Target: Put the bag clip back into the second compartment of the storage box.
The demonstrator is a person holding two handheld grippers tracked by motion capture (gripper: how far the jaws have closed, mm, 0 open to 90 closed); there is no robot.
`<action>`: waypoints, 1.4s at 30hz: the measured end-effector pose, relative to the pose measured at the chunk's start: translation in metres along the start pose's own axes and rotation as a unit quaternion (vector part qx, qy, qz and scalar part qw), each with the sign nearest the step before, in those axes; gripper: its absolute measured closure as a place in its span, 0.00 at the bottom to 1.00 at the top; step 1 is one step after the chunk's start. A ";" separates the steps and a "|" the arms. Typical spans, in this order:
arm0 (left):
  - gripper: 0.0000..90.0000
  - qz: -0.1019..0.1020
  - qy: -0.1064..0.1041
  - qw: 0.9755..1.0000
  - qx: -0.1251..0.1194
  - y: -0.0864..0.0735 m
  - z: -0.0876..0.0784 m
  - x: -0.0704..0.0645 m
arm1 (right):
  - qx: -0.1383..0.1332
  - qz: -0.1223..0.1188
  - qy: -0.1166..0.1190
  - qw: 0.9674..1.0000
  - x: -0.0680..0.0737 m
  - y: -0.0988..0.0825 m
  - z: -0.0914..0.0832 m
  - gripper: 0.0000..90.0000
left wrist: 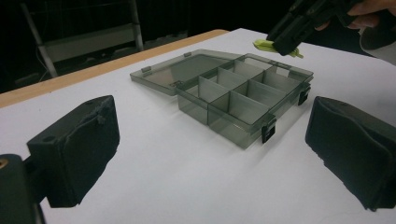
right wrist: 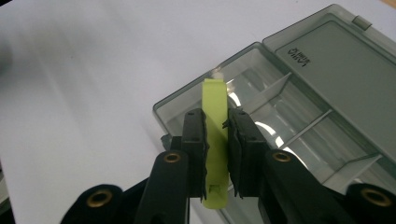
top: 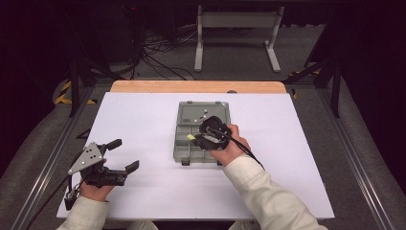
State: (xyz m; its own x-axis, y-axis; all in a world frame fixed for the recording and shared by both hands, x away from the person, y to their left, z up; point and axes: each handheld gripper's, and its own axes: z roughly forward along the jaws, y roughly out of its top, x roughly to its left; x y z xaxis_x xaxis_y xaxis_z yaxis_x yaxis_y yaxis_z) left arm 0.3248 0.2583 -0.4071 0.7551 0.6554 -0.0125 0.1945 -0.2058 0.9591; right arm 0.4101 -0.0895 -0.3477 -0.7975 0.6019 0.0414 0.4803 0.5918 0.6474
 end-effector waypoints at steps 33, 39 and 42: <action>0.04 0.002 -0.002 1.000 0.000 -0.001 0.000 0.000 | -0.008 0.057 -0.051 0.997 -0.045 0.022 0.044 0.87; 0.04 0.003 -0.005 1.000 0.002 -0.001 0.000 0.000 | -0.005 0.060 -0.052 0.997 -0.044 0.019 0.050 0.87; 0.04 0.004 -0.004 1.000 0.001 -0.001 0.001 -0.001 | -0.001 0.064 -0.049 0.997 -0.044 0.017 0.054 0.87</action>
State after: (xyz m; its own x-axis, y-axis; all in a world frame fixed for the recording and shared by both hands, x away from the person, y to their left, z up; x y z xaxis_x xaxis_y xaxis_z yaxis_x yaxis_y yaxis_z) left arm 0.3245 0.2574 -0.4084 0.7617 0.6478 -0.0077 0.1901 -0.2121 0.9586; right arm 0.4734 -0.0772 -0.3794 -0.6900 0.7221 0.0495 0.5750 0.5053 0.6435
